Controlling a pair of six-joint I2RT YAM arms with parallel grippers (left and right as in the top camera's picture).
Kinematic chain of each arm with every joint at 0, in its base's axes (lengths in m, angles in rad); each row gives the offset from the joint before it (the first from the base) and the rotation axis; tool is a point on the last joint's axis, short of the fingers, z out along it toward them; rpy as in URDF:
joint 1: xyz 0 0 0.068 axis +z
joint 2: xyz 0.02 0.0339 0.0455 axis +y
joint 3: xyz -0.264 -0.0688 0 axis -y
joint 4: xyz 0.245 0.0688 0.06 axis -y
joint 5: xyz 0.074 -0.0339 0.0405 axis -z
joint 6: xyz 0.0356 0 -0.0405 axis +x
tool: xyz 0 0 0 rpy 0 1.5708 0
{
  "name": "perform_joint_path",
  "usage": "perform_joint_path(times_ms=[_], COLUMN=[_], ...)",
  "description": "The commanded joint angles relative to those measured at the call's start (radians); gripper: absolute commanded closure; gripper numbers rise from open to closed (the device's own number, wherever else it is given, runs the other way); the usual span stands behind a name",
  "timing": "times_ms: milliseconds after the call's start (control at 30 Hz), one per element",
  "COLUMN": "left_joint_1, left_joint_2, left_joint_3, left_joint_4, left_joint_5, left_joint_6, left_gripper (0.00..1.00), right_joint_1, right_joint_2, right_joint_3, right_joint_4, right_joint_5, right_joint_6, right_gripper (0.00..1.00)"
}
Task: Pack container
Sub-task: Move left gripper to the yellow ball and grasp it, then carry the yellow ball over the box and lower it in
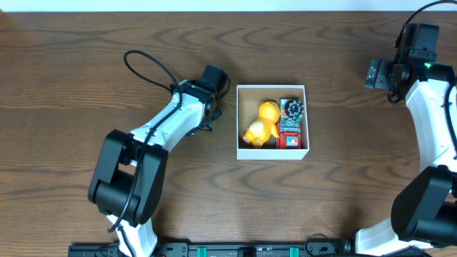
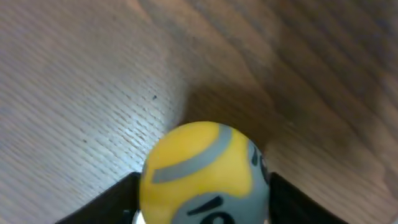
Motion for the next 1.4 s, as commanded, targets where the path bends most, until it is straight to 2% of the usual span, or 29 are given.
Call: perform_joint_path(times_ms=[0, 100, 200, 267, 467, 567, 767, 900, 1133, 1367], left_joint_1=[0.005, 0.005, 0.005, 0.006, 0.007, 0.007, 0.006, -0.016, -0.106, -0.196], left_joint_2=[0.025, 0.026, 0.022, 0.011, -0.106, -0.212, -0.425, -0.502, -0.490, -0.390], left_joint_3=[-0.001, -0.001, -0.001, 0.000, 0.008, 0.013, 0.014, 0.013, 0.013, 0.013], left_joint_4=[-0.003, 0.010, 0.012, 0.010, 0.001, 0.013, 0.092, 0.145, 0.174, 0.232], left_joint_5=[-0.002, -0.002, -0.002, -0.002, 0.024, 0.084, 0.218, 0.274, 0.277, 0.277], left_joint_6=[-0.001, -0.001, -0.001, 0.000, 0.072, 0.097, 0.115, 0.197, 0.369, 0.420], left_gripper=[0.57, 0.65, 0.86, 0.89, 0.89, 0.94, 0.94, 0.95, 0.93, 0.93], right_joint_1=[-0.005, -0.005, -0.005, -0.005, -0.005, -0.005, -0.005, -0.005, -0.005, -0.005], right_joint_2=[0.009, 0.009, 0.009, 0.009, 0.009, 0.009, 0.009, 0.009, 0.009, 0.009], right_joint_3=[0.015, 0.015, 0.015, 0.015, 0.015, 0.015, 0.015, 0.015, 0.015, 0.015], right_joint_4=[0.002, 0.002, 0.002, 0.002, 0.002, 0.002, 0.002, 0.002, 0.002, 0.002], right_joint_5=[0.003, 0.003, 0.003, 0.003, 0.004, 0.003, 0.003, 0.003, 0.003, 0.003], right_joint_6=[0.017, 0.017, 0.017, 0.017, 0.017, 0.017, 0.017, 0.017, 0.017, 0.017], right_gripper=[0.01, 0.01, 0.01, 0.01, 0.01, 0.01, 0.01, 0.01, 0.01, 0.01])
